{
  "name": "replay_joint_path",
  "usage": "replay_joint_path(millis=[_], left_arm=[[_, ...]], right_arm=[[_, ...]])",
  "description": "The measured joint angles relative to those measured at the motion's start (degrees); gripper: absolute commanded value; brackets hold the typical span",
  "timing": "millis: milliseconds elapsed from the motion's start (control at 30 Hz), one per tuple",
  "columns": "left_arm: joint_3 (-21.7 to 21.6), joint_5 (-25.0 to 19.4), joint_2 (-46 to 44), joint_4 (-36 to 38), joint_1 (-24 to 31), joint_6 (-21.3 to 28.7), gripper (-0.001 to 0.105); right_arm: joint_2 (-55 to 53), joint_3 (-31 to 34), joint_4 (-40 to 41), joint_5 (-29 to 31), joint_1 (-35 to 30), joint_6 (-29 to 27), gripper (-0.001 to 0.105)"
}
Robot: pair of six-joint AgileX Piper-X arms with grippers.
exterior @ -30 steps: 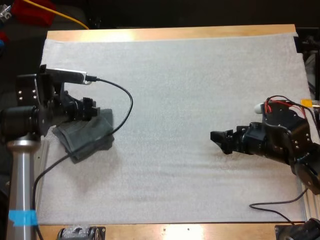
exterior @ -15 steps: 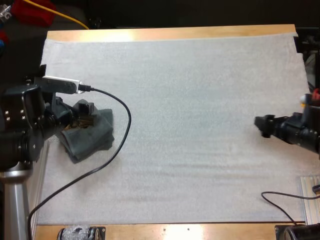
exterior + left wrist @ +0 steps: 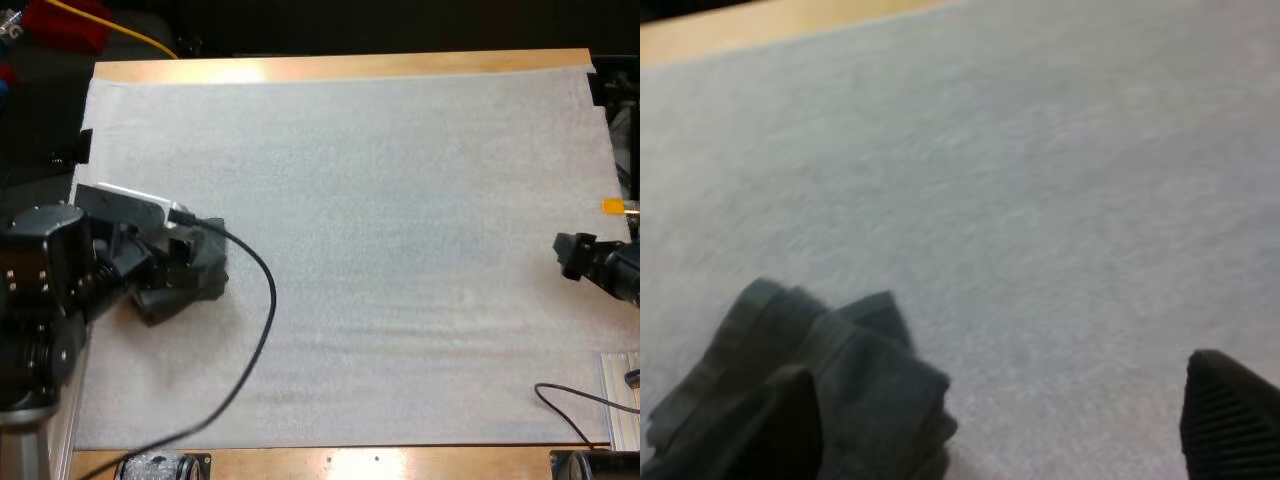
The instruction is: Pick towel from pile, fold and stack
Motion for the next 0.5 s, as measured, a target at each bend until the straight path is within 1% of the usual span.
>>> replay_joint_path(millis=[167, 200, 367, 500], left_arm=[[0.0, -5.7, -3.0, 0.3, -0.5, 0.0, 0.071], [0.0, -6.3, -3.7, 0.3, -0.5, 0.0, 0.071], [0.0, -6.7, -8.3, 0.2, -0.5, 0.0, 0.071], [0.0, -6.7, -13.1, 2.0, -0.5, 0.0, 0.071]], right_arm=[[-3.6, 0.0, 0.7, 0.5, 0.0, -2.2, 0.081], [-4.5, 0.0, 0.7, 0.5, 0.0, -2.4, 0.081], [-9.3, 0.0, 1.7, 0.5, 0.0, -3.6, 0.081], [-13.1, 0.0, 3.4, 0.5, 0.0, -4.9, 0.081]])
